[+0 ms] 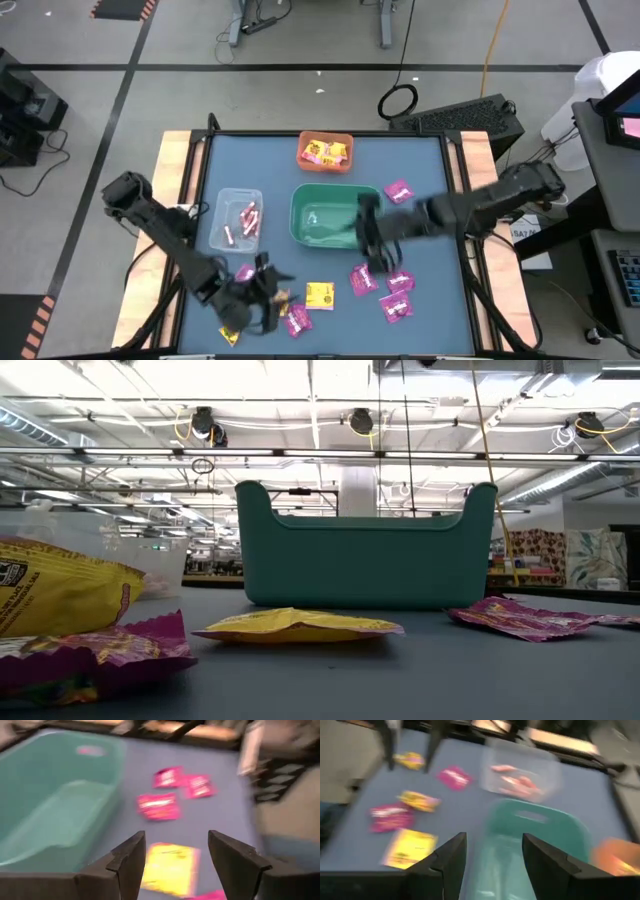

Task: Sort candy
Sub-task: Put the yellow candy into the orange bin

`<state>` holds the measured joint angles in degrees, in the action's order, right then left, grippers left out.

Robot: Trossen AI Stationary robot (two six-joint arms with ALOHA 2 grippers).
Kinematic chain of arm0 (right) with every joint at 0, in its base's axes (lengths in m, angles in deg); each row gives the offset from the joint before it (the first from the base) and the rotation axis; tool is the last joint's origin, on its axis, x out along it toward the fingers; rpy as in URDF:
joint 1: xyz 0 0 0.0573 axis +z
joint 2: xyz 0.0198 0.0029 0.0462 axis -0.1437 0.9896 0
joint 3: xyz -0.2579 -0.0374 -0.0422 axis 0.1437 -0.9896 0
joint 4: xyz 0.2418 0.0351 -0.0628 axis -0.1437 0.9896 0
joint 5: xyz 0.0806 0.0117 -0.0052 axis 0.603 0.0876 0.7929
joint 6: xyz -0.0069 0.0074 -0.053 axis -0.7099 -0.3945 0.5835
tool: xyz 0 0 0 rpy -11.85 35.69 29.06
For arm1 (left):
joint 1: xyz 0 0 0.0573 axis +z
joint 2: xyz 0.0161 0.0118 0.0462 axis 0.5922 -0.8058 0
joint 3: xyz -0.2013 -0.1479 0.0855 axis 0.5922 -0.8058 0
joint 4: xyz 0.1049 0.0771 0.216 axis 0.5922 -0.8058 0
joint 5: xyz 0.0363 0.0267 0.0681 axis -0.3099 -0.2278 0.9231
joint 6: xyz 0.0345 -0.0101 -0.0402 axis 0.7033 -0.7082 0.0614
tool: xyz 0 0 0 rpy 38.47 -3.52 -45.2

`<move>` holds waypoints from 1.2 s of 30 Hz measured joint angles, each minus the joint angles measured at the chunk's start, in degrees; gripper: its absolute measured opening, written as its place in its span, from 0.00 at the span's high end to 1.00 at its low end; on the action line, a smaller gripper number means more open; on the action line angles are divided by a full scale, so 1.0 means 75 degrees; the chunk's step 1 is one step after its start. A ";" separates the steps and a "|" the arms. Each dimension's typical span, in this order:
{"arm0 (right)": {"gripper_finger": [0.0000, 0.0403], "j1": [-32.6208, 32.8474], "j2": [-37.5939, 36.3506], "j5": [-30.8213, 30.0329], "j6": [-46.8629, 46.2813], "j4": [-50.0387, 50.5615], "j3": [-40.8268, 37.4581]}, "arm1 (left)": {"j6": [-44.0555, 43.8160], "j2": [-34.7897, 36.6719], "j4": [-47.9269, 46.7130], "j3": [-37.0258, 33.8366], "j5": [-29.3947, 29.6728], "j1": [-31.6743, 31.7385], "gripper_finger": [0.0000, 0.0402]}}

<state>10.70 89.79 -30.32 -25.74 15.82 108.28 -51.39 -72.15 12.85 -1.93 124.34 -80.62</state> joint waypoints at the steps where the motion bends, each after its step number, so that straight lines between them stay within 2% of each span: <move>1: 0.55 0.0367 0.0061 -0.0093 -0.0078 -0.0395 -0.0226 | 0.0002 -0.0096 0.0376 0.0009 0.0022 -0.0207 0.45; 6: 0.55 0.2001 0.0681 -0.0870 -0.0159 -0.2407 -0.1261 | 0.0558 -0.0798 0.1951 0.0010 0.0024 -0.0936 0.45; 10: 0.55 0.2757 0.1390 -0.1529 -0.0273 -0.3506 -0.1511 | 0.0364 -0.1288 0.2082 0.0010 0.0035 -0.1114 0.45; 14: 0.55 0.2972 0.2149 -0.1824 -0.0563 -0.4069 -0.1408 | 0.0157 -0.1671 0.2092 0.0008 0.0030 -0.1112 0.45; 19: 0.55 0.2785 0.3206 -0.1798 -0.0639 -0.4145 -0.0760 | -0.0139 -0.1917 0.1855 0.0008 0.0027 -0.1112 0.45; 25: 0.55 0.2429 0.4330 -0.1781 -0.0300 -0.4146 0.0186 | -0.1599 -0.1899 -0.0166 0.0423 -0.0404 -0.1223 0.45; 32: 0.55 0.2275 0.5184 -0.1779 -0.0069 -0.4141 0.1088 | -0.3580 -0.1882 -0.2526 0.1168 -0.1950 -0.1606 0.45; 36: 0.55 0.2271 0.5559 -0.1766 0.0067 -0.4163 0.1484 | -0.5087 -0.1882 -0.3662 0.1404 -0.2575 -0.1904 0.45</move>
<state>27.73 131.49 -43.57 -25.23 -15.40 119.41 -89.54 -86.26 -14.62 8.60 105.03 -94.90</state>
